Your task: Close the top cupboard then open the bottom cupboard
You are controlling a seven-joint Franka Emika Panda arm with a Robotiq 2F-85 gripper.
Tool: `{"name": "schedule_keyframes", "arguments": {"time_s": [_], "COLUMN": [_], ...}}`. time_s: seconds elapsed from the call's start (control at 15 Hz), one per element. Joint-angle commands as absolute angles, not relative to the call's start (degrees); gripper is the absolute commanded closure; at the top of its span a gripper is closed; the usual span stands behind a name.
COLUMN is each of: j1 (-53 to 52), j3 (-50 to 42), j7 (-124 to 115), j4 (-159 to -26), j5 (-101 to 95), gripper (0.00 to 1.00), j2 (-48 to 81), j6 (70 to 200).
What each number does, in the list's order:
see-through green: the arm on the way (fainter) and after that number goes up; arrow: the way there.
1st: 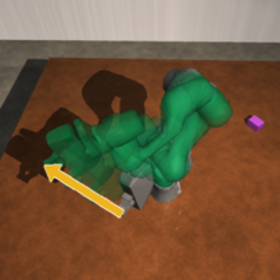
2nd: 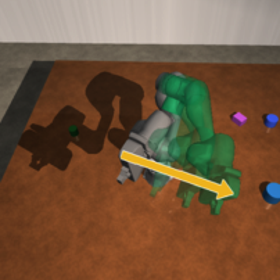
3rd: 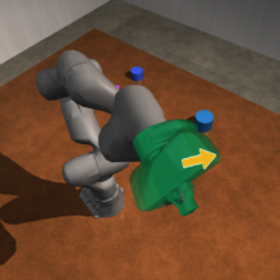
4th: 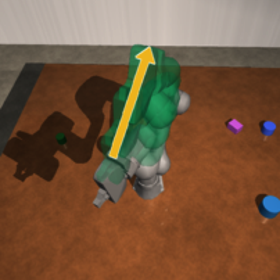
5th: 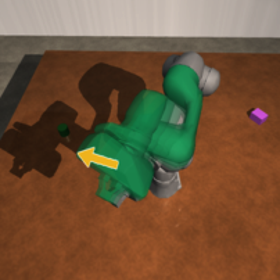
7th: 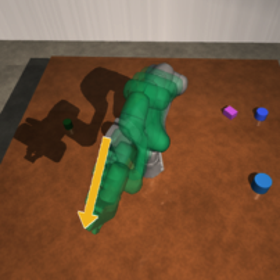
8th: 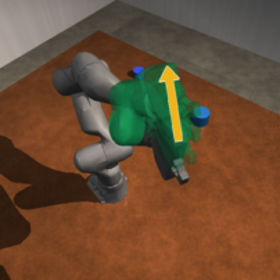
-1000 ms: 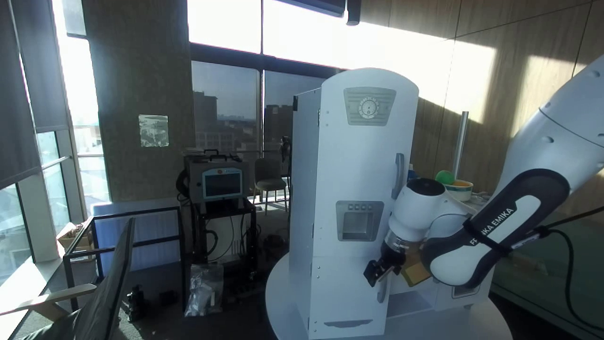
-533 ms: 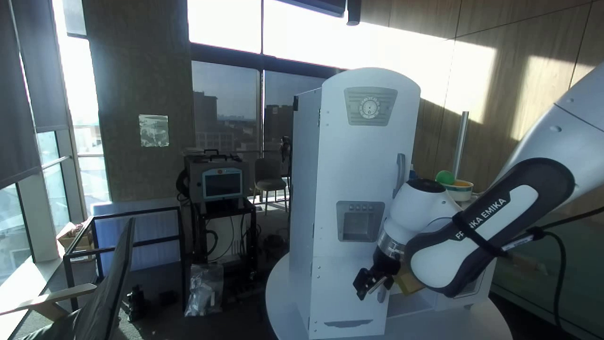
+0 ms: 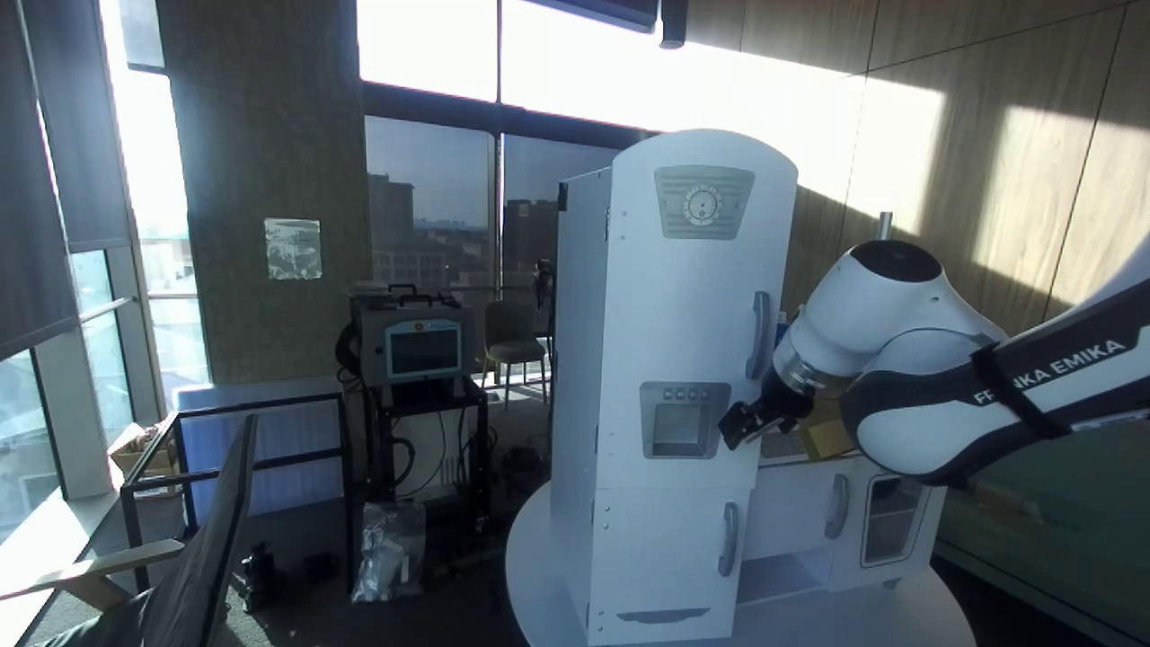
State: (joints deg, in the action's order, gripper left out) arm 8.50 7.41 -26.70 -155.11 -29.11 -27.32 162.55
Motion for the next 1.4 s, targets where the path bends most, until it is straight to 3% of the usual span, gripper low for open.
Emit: {"name": "schedule_keyframes", "arguments": {"time_s": [0.0, 0.53, 1.33], "j1": [14.6, 29.5, 46.2], "j3": [9.3, 21.4, 38.7], "j7": [-32.4, -47.8, -59.7], "j4": [-154.6, -153.8, -148.8], "j5": [-32.2, -40.2, -48.8], "gripper": [0.00, 0.00, 0.00], "j2": [-28.0, -26.3, -14.8], "j6": [165.9, 171.5, 167.7]}}
